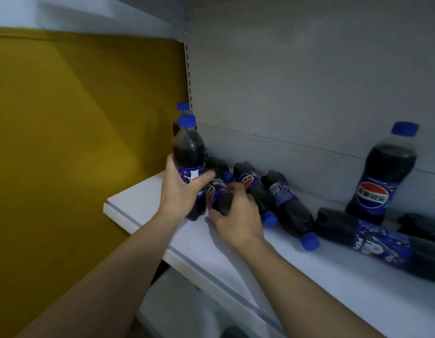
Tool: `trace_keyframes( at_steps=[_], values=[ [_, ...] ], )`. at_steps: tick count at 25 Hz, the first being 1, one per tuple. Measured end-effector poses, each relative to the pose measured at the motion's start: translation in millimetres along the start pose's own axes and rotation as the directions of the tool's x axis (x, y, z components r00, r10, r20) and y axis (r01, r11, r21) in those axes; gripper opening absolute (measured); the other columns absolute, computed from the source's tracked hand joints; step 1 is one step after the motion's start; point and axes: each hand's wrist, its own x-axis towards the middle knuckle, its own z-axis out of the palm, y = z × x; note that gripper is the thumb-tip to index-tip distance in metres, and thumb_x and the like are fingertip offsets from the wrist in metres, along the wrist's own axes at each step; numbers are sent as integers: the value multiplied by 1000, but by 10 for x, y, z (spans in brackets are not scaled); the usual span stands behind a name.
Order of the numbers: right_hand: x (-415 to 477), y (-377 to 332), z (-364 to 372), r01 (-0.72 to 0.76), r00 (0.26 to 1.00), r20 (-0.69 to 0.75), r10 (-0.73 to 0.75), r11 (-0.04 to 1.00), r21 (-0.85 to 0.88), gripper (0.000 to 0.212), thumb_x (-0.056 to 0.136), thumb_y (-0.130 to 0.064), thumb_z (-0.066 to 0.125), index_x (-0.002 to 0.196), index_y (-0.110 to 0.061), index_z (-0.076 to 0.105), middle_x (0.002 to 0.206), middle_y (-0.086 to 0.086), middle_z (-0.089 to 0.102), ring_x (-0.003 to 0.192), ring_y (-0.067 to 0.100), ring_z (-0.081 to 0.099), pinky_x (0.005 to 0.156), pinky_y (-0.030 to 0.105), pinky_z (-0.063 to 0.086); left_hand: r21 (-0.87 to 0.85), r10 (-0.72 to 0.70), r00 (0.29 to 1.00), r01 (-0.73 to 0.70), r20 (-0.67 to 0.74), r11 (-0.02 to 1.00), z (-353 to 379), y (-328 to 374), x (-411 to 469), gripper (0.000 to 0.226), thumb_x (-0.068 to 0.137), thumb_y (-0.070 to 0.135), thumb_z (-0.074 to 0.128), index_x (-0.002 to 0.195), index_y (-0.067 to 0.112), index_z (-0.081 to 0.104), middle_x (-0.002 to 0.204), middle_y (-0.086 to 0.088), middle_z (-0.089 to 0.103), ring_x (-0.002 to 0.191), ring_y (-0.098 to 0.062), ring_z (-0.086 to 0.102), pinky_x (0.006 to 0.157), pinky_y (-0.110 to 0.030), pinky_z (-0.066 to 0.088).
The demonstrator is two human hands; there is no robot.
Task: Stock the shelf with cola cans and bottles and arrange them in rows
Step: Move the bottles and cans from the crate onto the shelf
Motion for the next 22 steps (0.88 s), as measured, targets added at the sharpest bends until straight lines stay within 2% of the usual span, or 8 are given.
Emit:
trace_keyframes(
  at_steps=[3, 7, 9, 10, 12, 15, 19, 22],
  values=[
    [61, 51, 56, 109, 991, -76, -112, 993, -33, 64, 84, -32, 78, 139, -26, 46, 138, 5, 46, 125, 26, 46, 101, 41, 47, 5, -21, 1000, 21, 15, 1000, 81, -107, 137, 74, 73, 27, 90, 133, 30, 47, 124, 6, 65, 116, -12, 63, 100, -49, 55],
    [79, 88, -8, 170, 970, -136, -201, 962, -213, 55, 88, -38, 72, 136, -23, 49, 132, 5, 50, 121, 25, 45, 94, 38, 46, 13, -47, 998, 47, 41, 999, 76, -85, 144, 85, 78, 27, 85, 146, 28, 34, 137, 2, 56, 124, -13, 57, 105, -44, 51],
    [61, 34, -44, 202, 944, -186, -272, 923, -327, 47, 89, -39, 68, 130, -23, 53, 126, 5, 55, 117, 27, 48, 89, 42, 48, 12, -68, 998, 68, -16, 998, -24, -26, -6, 104, 77, 43, 83, 155, 38, 16, 148, -1, 44, 133, -14, 48, 104, -38, 47],
    [44, -25, -59, 241, 922, -216, -322, 913, -330, 42, 88, -37, 67, 126, -22, 56, 122, 5, 57, 114, 28, 51, 88, 44, 49, 29, -81, 994, 84, -75, 996, -109, 23, -103, 108, 74, 54, 79, 157, 41, 11, 150, -2, 40, 135, -14, 43, 104, -37, 45],
    [-15, -169, -76, 380, 867, -235, -439, 889, -257, 35, 86, -30, 65, 119, -20, 60, 116, 5, 60, 108, 28, 54, 87, 45, 50, 54, -93, 981, 103, -171, 993, -333, 149, -331, 102, 75, 64, 67, 157, 38, 11, 145, -1, 42, 134, -14, 42, 104, -34, 45],
    [-253, -387, 34, 626, 743, -149, -653, 756, -191, 32, 86, -22, 65, 116, -14, 63, 114, 6, 60, 105, 25, 53, 88, 42, 48, 43, -61, 959, 76, -278, 996, -818, 272, -694, 75, 92, 57, 58, 155, 33, 25, 136, 0, 52, 120, -10, 53, 87, -18, 44],
    [-751, -696, 496, 820, 571, 60, -819, 565, -95, 28, 89, -20, 62, 116, -11, 62, 110, 7, 58, 102, 26, 54, 82, 41, 48, 56, -66, 907, 99, -417, 994, -1608, 143, -1439, 57, 91, 58, 52, 140, 32, 43, 122, -1, 61, 112, -13, 60, 85, -27, 50],
    [-1059, -802, 954, 884, 456, 311, -834, 464, -52, 33, 94, -27, 58, 124, -16, 58, 119, 5, 53, 106, 21, 52, 82, 39, 50, 140, -127, 910, 196, -395, 971, -2254, -19, -2079, 46, 98, 54, 51, 136, 29, 47, 122, 0, 60, 109, -11, 61, 83, -27, 51]
  ],
)
